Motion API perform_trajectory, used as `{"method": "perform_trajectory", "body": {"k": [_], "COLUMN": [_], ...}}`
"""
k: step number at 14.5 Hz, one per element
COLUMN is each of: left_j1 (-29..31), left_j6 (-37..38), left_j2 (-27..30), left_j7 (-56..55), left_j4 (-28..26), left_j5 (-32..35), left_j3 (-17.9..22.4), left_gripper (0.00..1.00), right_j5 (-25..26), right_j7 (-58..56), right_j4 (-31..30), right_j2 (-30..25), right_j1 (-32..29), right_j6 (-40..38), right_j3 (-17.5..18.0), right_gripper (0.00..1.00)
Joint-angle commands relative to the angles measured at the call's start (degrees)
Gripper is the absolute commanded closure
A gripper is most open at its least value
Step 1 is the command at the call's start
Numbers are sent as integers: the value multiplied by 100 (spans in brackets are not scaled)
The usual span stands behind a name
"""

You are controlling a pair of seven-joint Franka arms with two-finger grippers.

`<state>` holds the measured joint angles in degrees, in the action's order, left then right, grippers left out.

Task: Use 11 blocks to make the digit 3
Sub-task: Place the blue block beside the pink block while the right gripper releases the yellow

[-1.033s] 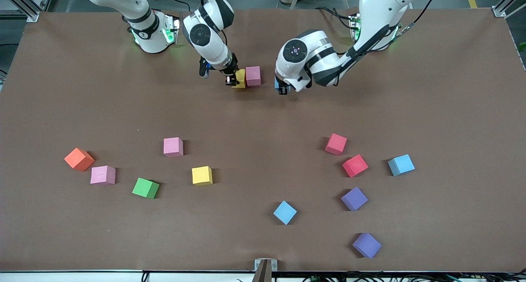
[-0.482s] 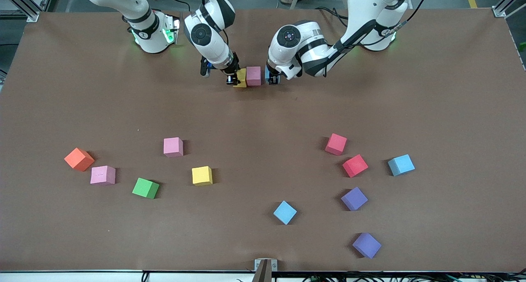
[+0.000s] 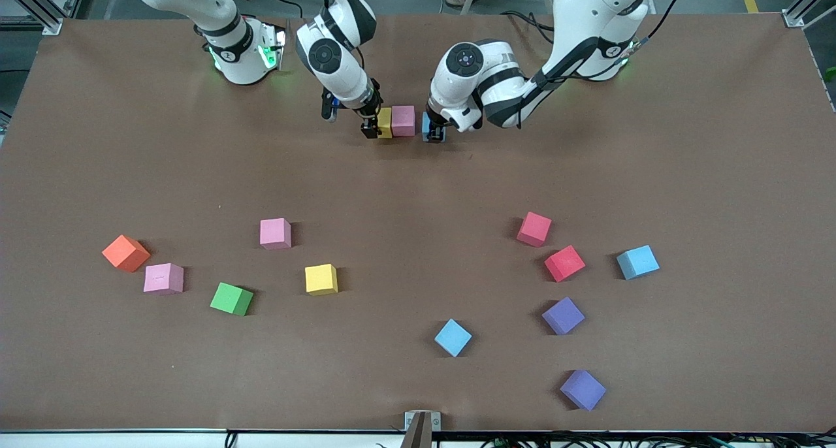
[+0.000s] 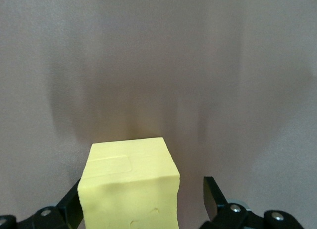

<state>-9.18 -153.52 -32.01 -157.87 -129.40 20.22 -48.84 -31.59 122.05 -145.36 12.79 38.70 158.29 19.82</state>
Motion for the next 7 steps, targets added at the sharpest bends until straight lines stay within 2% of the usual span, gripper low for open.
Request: {"method": "perform_trajectory", "body": {"k": [1, 7], "left_j1": [-416, -593], "left_j6": [-240, -248], "left_j2": [37, 28], "left_j7": [-1088, -1238], "left_j4": [-24, -7], "left_j5": [369, 369], "left_j3": [225, 270], "left_gripper": [78, 78], "right_j5": [-154, -119], "right_j7": [3, -32], "right_j4": [8, 8], "right_j2": [-22, -452], "right_j1": [49, -196], "right_j6": [27, -385], "right_j3": [13, -39], "right_gripper": [0, 0]}}
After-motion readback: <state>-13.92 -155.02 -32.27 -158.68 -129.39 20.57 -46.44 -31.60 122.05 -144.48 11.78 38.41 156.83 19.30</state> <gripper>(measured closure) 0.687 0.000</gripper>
